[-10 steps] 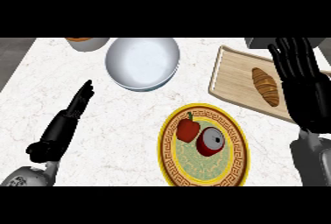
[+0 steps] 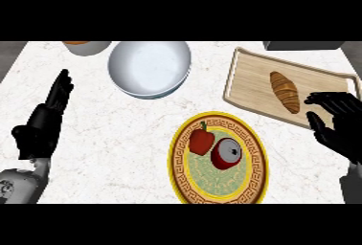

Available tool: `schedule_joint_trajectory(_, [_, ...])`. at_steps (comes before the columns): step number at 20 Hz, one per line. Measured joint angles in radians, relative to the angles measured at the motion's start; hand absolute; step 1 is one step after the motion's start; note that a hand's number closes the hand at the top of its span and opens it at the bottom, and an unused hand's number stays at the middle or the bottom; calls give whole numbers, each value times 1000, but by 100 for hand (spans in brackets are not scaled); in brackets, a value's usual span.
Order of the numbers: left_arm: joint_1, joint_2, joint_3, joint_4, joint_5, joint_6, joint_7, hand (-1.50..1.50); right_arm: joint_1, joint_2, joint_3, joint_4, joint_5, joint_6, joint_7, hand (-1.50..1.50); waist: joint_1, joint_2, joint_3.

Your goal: Pick the can from the plate and place it in the bowl

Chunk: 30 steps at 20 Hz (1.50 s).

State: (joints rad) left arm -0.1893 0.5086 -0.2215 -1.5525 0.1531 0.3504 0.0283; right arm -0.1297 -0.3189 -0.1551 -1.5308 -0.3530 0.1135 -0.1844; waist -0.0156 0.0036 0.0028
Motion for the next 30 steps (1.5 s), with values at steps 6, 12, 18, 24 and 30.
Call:
schedule_joint_trajectory(6, [-25,-9,22,-2,-23,13,71,0,138,-5,3,14,79,111,-246,-150,7,-3,-1])
schedule_joint_trajectory(12, [-34,-25,24,-7,-46,20,96,0,189,-130,36,-142,198,138,-157,-150,5,-6,-4])
schedule_joint_trajectory(18, [-40,-37,25,-7,-60,18,100,0,151,-261,107,-280,328,166,68,-150,14,-6,-5])
schedule_joint_trajectory(24, [-54,-56,32,-3,-72,9,116,0,38,-293,232,-389,378,231,347,-150,21,-5,-5])
schedule_joint_trajectory(30, [-36,-63,51,-22,-90,-13,116,0,-93,-234,359,-367,417,296,510,-150,25,-4,-4])
